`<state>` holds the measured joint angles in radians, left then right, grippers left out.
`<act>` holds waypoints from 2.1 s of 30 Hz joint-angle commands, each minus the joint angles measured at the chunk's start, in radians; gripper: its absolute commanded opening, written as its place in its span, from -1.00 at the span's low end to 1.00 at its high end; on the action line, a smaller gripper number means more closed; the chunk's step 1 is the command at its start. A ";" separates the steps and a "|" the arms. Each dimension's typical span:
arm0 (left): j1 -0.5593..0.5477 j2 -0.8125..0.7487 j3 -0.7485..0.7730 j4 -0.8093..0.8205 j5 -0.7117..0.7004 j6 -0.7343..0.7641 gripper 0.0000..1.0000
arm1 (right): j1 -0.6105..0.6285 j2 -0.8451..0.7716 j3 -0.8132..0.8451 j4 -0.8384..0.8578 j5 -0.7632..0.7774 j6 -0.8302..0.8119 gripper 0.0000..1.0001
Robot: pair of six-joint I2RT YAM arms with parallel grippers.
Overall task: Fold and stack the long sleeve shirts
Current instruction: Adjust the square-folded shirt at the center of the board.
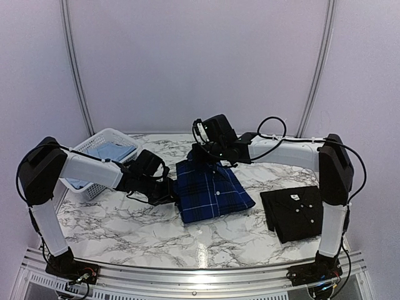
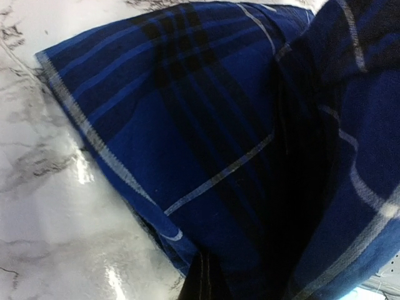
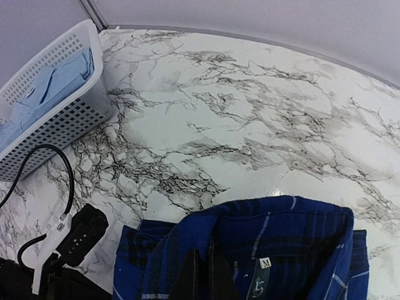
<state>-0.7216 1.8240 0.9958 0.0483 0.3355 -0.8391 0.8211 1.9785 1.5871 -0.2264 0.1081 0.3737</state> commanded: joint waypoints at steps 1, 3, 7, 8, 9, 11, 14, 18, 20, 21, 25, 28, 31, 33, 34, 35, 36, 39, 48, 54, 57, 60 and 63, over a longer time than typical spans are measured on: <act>-0.030 -0.013 0.014 -0.009 -0.012 -0.016 -1.00 | 0.007 -0.048 -0.039 0.075 0.010 0.025 -1.00; -0.048 0.003 0.014 -0.008 -0.022 -0.018 -1.00 | 0.008 -0.058 -0.053 0.082 0.012 0.028 -1.00; -0.075 0.016 -0.001 0.000 -0.050 -0.033 -1.00 | 0.007 -0.036 -0.041 0.070 0.016 0.031 -1.00; -0.078 0.018 -0.008 0.013 -0.050 -0.040 -1.00 | 0.008 -0.027 -0.040 0.070 0.018 0.032 -1.00; -0.082 0.020 -0.015 0.021 -0.051 -0.046 -1.00 | 0.008 -0.013 -0.038 0.070 0.022 0.034 -1.00; -0.090 0.029 -0.023 0.036 -0.059 -0.052 -1.00 | 0.008 0.015 -0.032 0.068 0.024 0.038 -1.00; -0.100 0.042 -0.030 0.050 -0.059 -0.054 -0.87 | 0.008 0.055 -0.032 0.075 0.011 0.049 -0.95; -0.102 0.018 -0.056 0.051 -0.062 -0.052 -0.51 | 0.008 0.084 -0.039 0.075 -0.007 0.062 -0.60; -0.102 -0.018 -0.079 0.046 -0.074 -0.051 -0.35 | 0.008 0.073 -0.039 0.066 -0.015 0.057 -0.25; -0.101 -0.041 -0.090 0.043 -0.081 -0.051 -0.29 | 0.008 0.061 -0.043 0.066 -0.017 0.054 -0.10; -0.101 -0.126 -0.120 0.005 -0.114 -0.041 -0.14 | 0.008 0.000 -0.042 0.030 -0.003 0.029 0.30; -0.099 -0.170 -0.133 -0.026 -0.136 -0.041 -0.14 | 0.000 -0.054 -0.070 0.008 0.030 0.013 0.36; -0.096 -0.208 -0.141 -0.031 -0.147 -0.052 -0.20 | -0.027 -0.092 -0.121 -0.012 0.035 0.008 0.25; -0.096 -0.229 -0.131 -0.024 -0.150 -0.052 -0.23 | -0.040 -0.117 -0.174 -0.014 0.032 0.002 0.15; -0.095 -0.232 -0.118 -0.015 -0.141 -0.046 -0.24 | -0.044 -0.129 -0.203 -0.011 0.032 -0.001 0.11; -0.096 -0.230 -0.103 0.001 -0.132 -0.038 -0.25 | -0.048 -0.139 -0.234 -0.007 0.032 -0.001 0.06; -0.096 -0.223 -0.089 0.021 -0.120 -0.032 -0.27 | -0.053 -0.149 -0.262 -0.004 0.031 0.001 0.02; -0.096 -0.162 -0.021 0.055 -0.092 -0.013 -0.37 | -0.064 -0.171 -0.360 0.008 0.042 0.017 -0.04; -0.094 0.066 0.018 0.150 -0.017 -0.010 -0.67 | -0.055 -0.184 -0.545 0.016 0.081 0.086 -0.07; -0.039 0.075 -0.064 0.143 -0.028 -0.038 -0.80 | -0.003 -0.168 -0.572 0.023 0.052 0.150 -0.07; 0.006 0.039 -0.112 0.107 -0.047 -0.027 -0.81 | 0.025 -0.163 -0.560 0.040 0.008 0.194 -0.06; 0.057 -0.005 -0.158 0.063 -0.066 0.007 -0.81 | 0.068 -0.148 -0.520 0.056 -0.018 0.238 -0.04; 0.110 -0.043 -0.189 0.022 -0.071 0.045 -0.81 | 0.115 -0.122 -0.456 0.079 -0.042 0.270 -0.01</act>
<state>-0.6735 1.8233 0.8604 0.2001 0.3141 -0.8539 0.8726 1.8210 1.0439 -0.1829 0.1318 0.5724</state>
